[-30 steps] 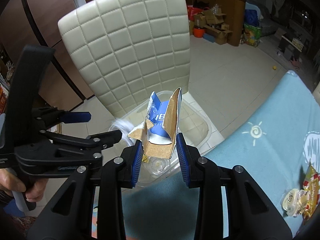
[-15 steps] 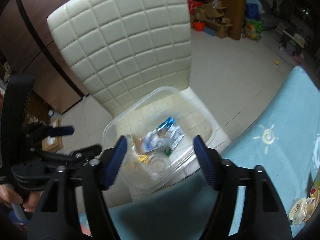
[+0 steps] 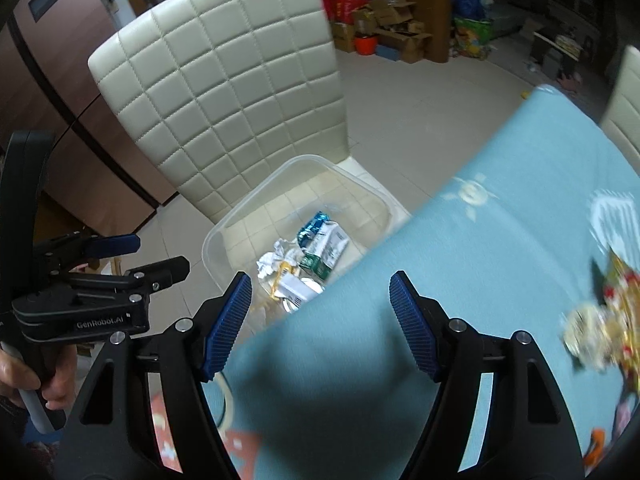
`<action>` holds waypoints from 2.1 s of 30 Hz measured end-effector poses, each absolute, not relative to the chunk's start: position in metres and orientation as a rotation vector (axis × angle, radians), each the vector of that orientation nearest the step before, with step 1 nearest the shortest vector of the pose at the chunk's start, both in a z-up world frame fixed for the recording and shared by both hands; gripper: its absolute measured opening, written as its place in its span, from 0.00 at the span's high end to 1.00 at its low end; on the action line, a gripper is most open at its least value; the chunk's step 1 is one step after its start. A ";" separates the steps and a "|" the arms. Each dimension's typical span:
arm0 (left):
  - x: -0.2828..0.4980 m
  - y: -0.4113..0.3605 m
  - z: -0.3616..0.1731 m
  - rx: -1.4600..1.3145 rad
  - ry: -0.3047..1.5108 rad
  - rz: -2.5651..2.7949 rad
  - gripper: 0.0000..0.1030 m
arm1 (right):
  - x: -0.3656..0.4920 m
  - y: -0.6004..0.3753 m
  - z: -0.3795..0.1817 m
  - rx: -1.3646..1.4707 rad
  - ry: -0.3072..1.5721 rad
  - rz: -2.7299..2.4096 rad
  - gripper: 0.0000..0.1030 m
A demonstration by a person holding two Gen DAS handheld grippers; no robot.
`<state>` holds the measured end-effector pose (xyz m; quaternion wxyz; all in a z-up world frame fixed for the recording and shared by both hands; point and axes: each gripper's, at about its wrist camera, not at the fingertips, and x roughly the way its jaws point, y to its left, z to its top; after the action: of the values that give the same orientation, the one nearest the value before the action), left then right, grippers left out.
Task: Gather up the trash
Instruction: 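Move both open grippers back over the table, then grasp the pink paper strip with the left gripper while the right grasps the clear plastic tray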
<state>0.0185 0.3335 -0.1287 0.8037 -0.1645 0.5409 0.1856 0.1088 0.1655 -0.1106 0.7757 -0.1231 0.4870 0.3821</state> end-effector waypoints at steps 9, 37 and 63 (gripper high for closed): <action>0.028 0.248 -0.099 -0.213 1.132 0.238 0.25 | 0.092 0.056 -0.091 -0.128 1.029 0.638 0.25; 0.123 -0.090 -0.096 0.107 1.166 -0.318 0.25 | 0.094 -0.289 -0.122 0.064 1.096 0.027 0.14; 0.167 -0.119 -0.107 0.173 1.143 -0.371 0.93 | 0.128 -0.291 -0.133 0.015 1.047 0.037 0.58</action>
<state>0.1674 -0.1194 -0.1073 0.8214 0.0812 0.5369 -0.1745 0.1284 -0.2906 -0.1333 0.8658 0.0070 0.5000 0.0178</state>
